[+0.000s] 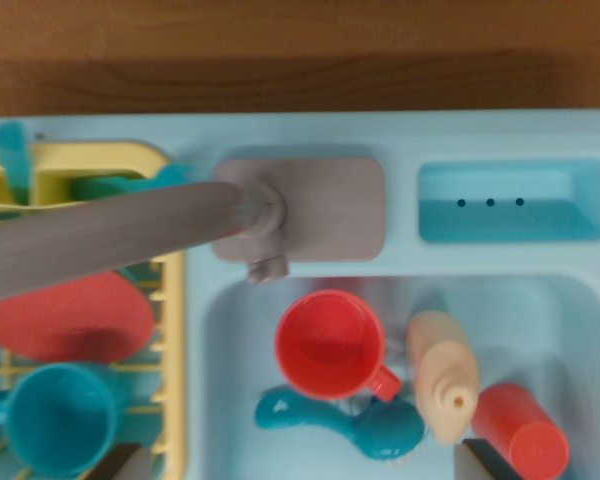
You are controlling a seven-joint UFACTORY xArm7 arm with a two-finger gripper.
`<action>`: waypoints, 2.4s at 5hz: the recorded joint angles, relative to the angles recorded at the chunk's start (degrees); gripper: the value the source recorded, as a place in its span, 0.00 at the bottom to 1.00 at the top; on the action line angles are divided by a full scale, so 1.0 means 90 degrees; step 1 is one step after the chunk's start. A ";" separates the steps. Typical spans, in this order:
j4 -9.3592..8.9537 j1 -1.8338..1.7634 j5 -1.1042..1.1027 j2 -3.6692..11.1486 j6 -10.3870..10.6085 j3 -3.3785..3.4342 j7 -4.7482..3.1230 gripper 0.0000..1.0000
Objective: Pick detergent from the sink
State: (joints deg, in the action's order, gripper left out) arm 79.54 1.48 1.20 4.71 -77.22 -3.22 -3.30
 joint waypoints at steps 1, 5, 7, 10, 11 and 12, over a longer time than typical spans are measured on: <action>-0.0217 0.0066 0.0036 0.0145 0.0290 -0.0048 -0.0163 0.00; -0.0660 0.0202 0.0108 0.0442 0.0884 -0.0146 -0.0498 0.00; -0.0884 0.0270 0.0145 0.0592 0.1184 -0.0196 -0.0667 0.00; -0.1096 0.0335 0.0180 0.0734 0.1468 -0.0243 -0.0826 0.00; -0.1294 0.0396 0.0212 0.0867 0.1734 -0.0287 -0.0976 0.00; -0.1294 0.0396 0.0212 0.0867 0.1734 -0.0287 -0.0976 0.00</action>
State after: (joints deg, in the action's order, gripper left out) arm 67.90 5.04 3.11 12.51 -61.62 -5.80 -12.08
